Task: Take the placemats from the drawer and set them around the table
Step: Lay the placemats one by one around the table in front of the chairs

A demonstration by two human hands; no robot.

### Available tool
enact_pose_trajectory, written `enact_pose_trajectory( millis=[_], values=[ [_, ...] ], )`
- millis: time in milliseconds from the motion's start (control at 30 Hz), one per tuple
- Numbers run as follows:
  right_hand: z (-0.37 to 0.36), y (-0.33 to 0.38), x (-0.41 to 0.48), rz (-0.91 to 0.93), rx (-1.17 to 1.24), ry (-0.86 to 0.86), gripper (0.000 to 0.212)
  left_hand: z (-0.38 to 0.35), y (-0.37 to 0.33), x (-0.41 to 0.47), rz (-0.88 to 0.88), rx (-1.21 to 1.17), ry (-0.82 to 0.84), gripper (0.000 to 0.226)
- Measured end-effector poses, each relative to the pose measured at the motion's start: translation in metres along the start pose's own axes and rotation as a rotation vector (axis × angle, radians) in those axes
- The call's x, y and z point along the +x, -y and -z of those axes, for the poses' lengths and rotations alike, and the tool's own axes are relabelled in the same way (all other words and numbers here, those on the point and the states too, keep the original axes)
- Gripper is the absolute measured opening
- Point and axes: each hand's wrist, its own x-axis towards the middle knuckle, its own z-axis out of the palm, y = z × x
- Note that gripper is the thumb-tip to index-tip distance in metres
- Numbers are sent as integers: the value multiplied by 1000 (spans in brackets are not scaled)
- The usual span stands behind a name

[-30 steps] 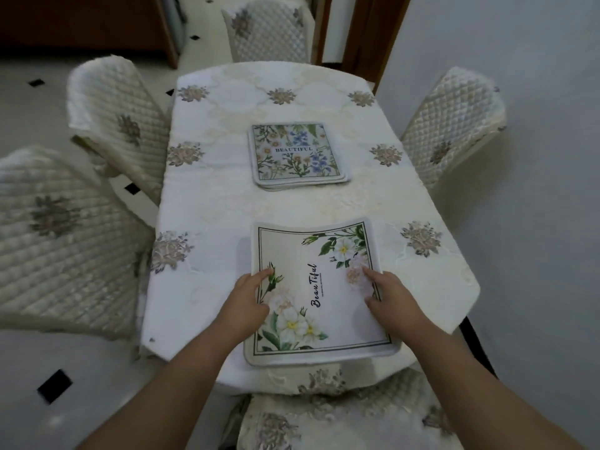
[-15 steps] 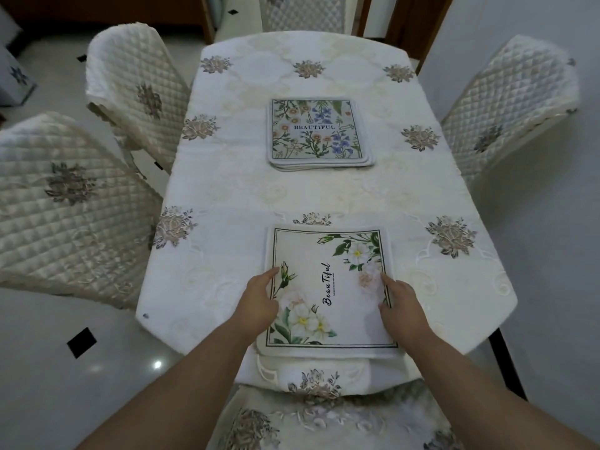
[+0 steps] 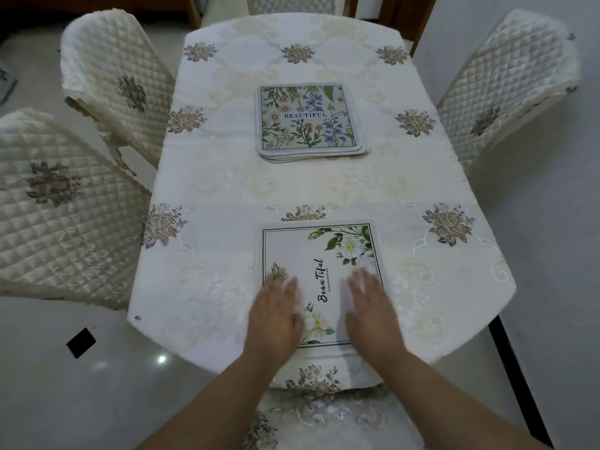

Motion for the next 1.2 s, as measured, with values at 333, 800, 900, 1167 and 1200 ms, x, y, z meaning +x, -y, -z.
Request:
enact_pose_trajectory(
  millis=[333, 800, 900, 1167, 1200],
  values=[
    [-29, -21, -45, 91, -127, 208, 68, -28, 29, -30, -236, 266, 125, 67],
    [-2, -8, 57, 33, -73, 12, 70, 4, 0, 68, -64, 134, 61, 70],
    [4, 15, 108, 20, 5, -7, 67, 13, -15, 114, -93, 126, 55, 68],
    [-11, -15, 144, -13, -78, 56, 75, -1, 38, 136, 13, 213, 85, 83],
    [-8, -24, 143, -30, -77, 39, 76, -1, 46, 133, 46, 194, 77, 85]
  ],
)
